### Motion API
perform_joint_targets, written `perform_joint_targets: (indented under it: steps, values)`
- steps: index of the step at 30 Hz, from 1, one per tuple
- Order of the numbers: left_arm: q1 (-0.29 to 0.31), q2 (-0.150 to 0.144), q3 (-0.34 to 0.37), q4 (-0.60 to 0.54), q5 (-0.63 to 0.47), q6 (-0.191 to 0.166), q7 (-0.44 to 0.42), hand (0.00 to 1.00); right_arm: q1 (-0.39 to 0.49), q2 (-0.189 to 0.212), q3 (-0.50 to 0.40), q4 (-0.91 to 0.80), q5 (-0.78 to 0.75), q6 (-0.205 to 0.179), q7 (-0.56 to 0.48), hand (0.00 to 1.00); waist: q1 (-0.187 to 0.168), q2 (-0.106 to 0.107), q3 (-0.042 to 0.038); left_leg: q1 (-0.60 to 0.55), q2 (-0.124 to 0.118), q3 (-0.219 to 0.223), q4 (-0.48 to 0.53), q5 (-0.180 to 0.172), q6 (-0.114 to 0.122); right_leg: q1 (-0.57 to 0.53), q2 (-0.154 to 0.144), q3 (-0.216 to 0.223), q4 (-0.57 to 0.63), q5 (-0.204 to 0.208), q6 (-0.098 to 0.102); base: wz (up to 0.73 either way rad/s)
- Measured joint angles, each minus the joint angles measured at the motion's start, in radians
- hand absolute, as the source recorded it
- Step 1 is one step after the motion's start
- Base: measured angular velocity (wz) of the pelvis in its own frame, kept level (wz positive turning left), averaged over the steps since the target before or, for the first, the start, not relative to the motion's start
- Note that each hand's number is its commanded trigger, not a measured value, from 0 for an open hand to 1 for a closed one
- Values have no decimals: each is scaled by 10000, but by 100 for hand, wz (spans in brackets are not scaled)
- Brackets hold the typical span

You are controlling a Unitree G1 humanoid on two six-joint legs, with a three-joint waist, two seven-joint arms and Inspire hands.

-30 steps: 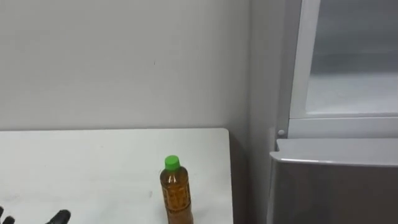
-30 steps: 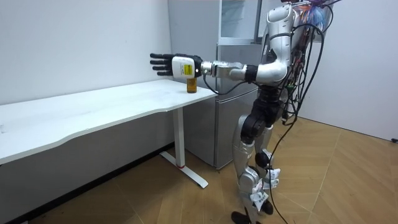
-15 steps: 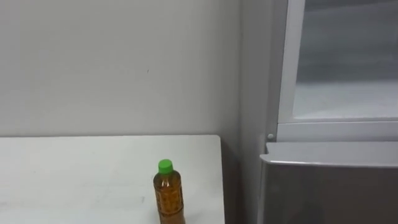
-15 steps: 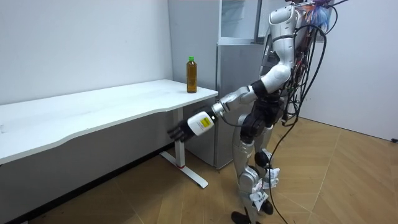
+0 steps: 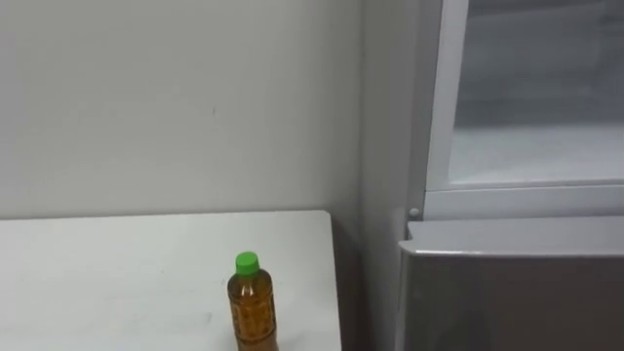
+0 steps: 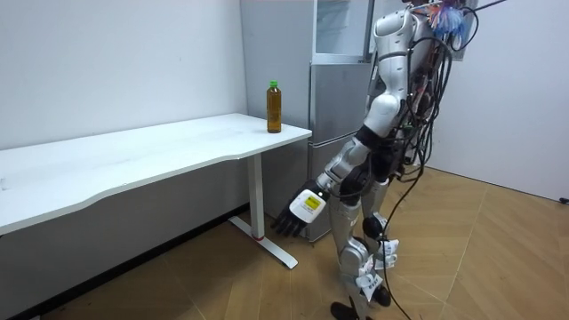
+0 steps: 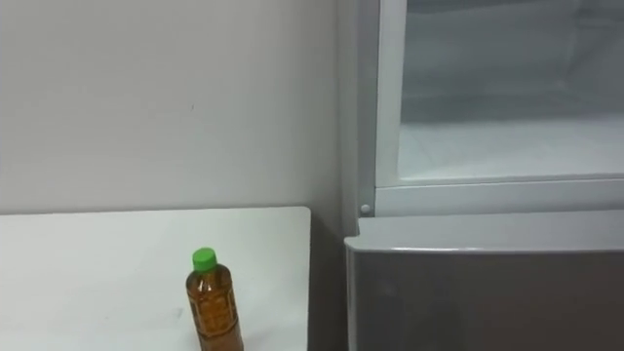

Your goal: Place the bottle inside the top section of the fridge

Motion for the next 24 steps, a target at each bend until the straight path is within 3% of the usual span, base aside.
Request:
perform_joint_targets:
  steps: [4,11,17,24]
  values:
    - [1,-36,-100,1028,1247,30,-40,0,-40,181,46,24,-219,-9,195,0,-82,-80,7,19,-7,70,-133,1,0,-39,8,14,-75,-3,10,-2]
    - [24,-19,-214,1617,3174,153,-27,0,-89,201,378,77,-266,-7,167,0,-95,-282,28,-3,-11,186,-185,2,0,-42,23,74,-214,15,37,-1]
    - [-228,-16,-491,1904,4089,501,-51,0,-183,203,592,63,-257,-5,107,0,-143,-284,17,-110,-7,239,-166,2,0,-105,69,218,-315,59,61,-5]
    - [-445,-26,-594,1920,5035,596,6,0,-317,200,675,114,-289,-6,96,0,-164,-286,19,-170,-9,243,-167,2,1,-118,85,224,-337,113,50,0]
